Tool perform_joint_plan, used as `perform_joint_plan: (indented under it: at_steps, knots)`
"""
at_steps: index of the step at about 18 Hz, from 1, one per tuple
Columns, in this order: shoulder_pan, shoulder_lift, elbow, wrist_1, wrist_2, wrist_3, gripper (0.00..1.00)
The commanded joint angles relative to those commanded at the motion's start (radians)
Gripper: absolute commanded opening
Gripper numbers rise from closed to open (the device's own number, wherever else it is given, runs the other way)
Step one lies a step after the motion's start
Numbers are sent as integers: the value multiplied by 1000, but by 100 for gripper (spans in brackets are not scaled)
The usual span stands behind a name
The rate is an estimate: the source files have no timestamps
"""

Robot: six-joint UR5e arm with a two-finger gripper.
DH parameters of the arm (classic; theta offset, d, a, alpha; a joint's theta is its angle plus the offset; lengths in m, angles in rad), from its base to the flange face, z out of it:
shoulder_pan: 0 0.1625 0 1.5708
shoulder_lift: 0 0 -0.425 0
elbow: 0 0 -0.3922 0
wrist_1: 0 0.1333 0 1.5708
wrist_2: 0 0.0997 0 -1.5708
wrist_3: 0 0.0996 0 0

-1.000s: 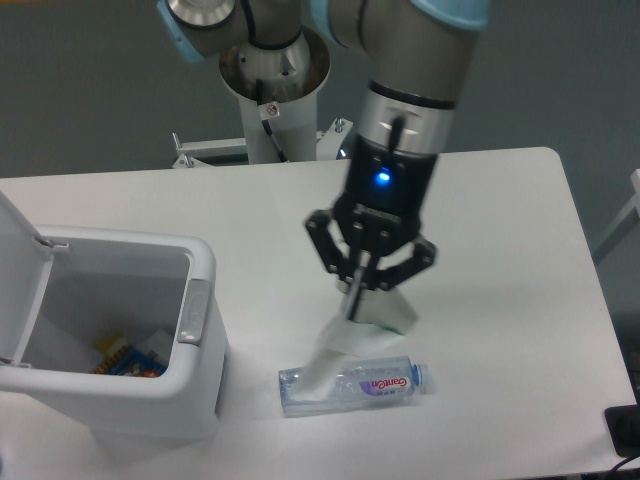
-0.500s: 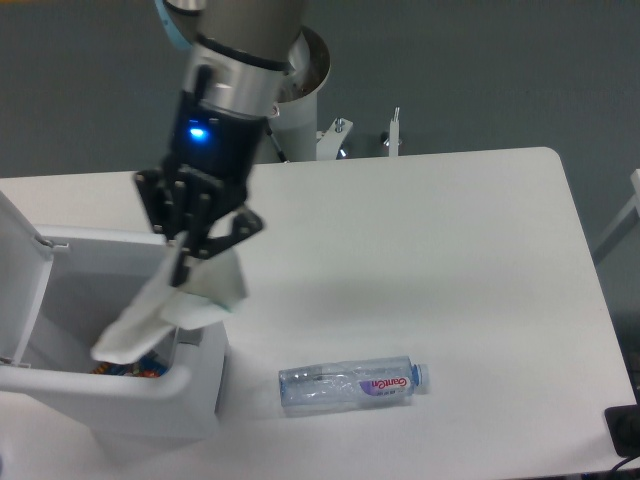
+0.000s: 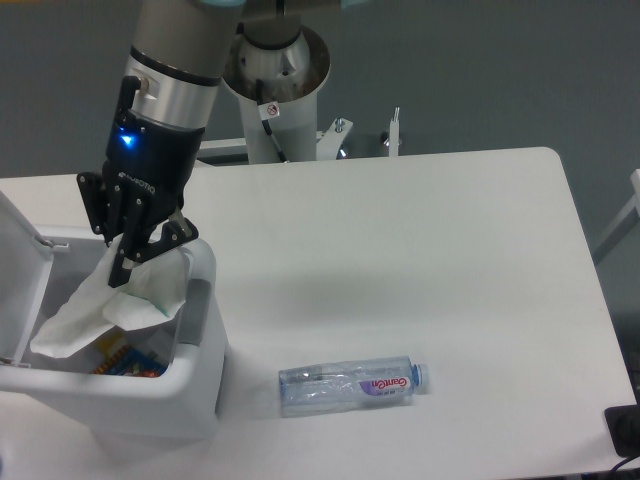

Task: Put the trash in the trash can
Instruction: 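Open the gripper to drop the paper packet into the bin, then move the open gripper back over the clear water bottle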

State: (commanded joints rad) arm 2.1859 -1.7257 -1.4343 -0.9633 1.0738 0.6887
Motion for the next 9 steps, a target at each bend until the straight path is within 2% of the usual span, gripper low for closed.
perform_joint_plan:
  at_steps: [3,5,7,9]
  knots:
    - [0,-6,9,0,0,15,73]
    - [15,-21,26,15,0,23,81]
    - [55,-49,58,32,-2,23,97]
    - [113,-80,75,37,-2,23,100]
